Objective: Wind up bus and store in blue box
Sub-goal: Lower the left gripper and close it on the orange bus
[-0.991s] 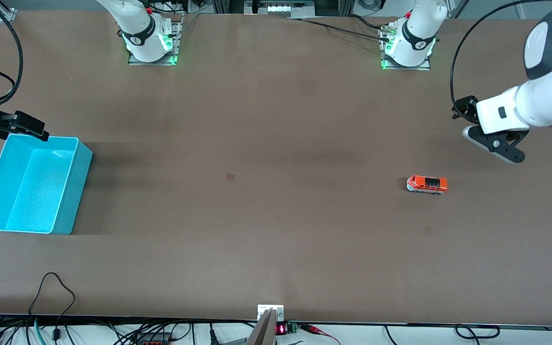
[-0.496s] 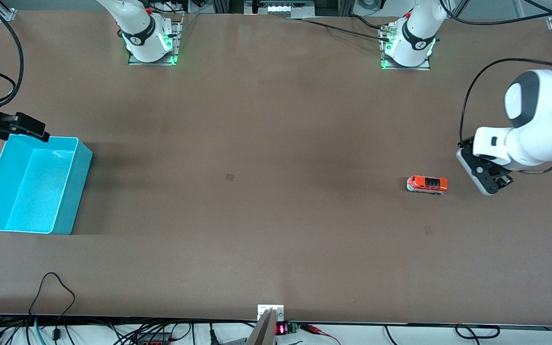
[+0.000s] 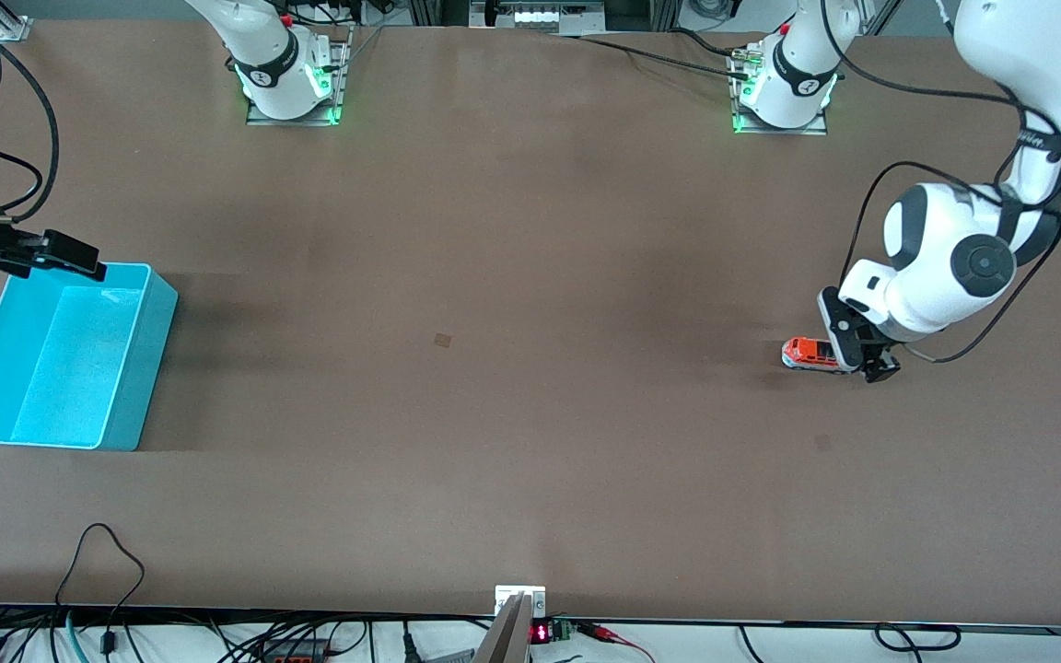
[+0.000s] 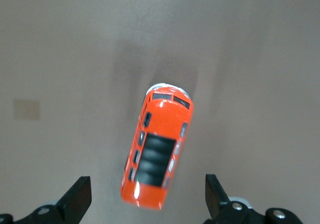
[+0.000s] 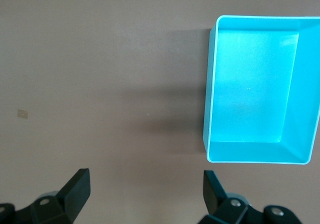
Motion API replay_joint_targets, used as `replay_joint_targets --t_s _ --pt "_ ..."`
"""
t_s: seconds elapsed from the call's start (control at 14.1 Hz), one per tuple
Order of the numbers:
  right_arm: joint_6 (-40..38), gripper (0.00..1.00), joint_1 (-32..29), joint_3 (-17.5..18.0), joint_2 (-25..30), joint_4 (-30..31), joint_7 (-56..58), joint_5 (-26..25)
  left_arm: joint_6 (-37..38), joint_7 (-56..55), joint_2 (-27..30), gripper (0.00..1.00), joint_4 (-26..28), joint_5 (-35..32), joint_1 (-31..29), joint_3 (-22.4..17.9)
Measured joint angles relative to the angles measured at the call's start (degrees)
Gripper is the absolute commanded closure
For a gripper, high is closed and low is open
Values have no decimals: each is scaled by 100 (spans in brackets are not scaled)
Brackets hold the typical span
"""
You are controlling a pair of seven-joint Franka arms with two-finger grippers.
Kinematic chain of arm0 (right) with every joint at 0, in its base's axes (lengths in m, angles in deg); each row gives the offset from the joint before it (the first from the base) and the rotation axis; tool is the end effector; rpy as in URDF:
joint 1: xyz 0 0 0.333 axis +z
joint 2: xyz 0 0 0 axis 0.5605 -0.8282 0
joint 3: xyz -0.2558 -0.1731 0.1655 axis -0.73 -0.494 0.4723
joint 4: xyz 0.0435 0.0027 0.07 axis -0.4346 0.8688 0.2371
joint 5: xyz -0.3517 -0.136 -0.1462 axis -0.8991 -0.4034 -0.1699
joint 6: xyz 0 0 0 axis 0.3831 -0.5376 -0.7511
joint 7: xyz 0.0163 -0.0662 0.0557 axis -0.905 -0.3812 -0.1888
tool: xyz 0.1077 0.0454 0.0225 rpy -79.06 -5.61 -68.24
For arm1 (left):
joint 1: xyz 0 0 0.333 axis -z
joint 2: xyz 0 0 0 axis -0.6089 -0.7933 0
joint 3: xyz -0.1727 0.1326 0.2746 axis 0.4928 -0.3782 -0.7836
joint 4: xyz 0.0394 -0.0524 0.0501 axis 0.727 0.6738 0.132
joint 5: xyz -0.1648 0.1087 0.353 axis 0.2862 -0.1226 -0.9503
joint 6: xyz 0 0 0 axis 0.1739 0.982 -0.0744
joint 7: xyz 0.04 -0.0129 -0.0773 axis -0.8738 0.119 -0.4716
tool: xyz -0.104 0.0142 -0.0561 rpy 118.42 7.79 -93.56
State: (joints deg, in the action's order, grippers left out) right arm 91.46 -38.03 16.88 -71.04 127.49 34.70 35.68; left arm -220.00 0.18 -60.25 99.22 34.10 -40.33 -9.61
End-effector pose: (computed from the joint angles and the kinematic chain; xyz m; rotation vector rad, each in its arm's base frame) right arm 0.6188 -0.0298 0.5700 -3.1339 0.0645 0.1199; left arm 0.5988 0.0029 0.2435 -2.4005 2.0110 0.0700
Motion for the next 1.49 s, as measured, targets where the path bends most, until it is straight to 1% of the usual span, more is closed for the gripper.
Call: replay_joint_targets --t_s 0.14,0.21,0.28,0.35,0.42,0.57,0.64,1.2,1.49 --pt "0 0 0 0 -78 0 0 0 -354 259 -274 1 7 0 -4 -1" --pt "0 0 0 0 -111 0 0 0 -459 345 -361 14 7 0 -5 -1" --pt "0 0 -1 0 -137 1 0 0 -511 423 -410 35 7 -1 -3 1" --pt "0 0 -1 0 -157 0 1 0 -531 490 -422 50 7 -1 1 5" --pt "0 0 0 0 -168 0 2 0 -532 519 -420 63 6 -1 5 9" --pt "-1 0 5 0 -179 0 2 0 -524 557 -420 82 10 -1 9 13" --pt "-1 0 7 3 -179 0 3 0 -523 573 -414 84 10 -1 10 15" --pt "-2 0 17 10 -179 0 3 0 -477 578 -411 86 8 -1 -13 18" --pt "-3 0 24 18 -179 0 4 0 -424 605 -416 86 -6 -1 -336 9"
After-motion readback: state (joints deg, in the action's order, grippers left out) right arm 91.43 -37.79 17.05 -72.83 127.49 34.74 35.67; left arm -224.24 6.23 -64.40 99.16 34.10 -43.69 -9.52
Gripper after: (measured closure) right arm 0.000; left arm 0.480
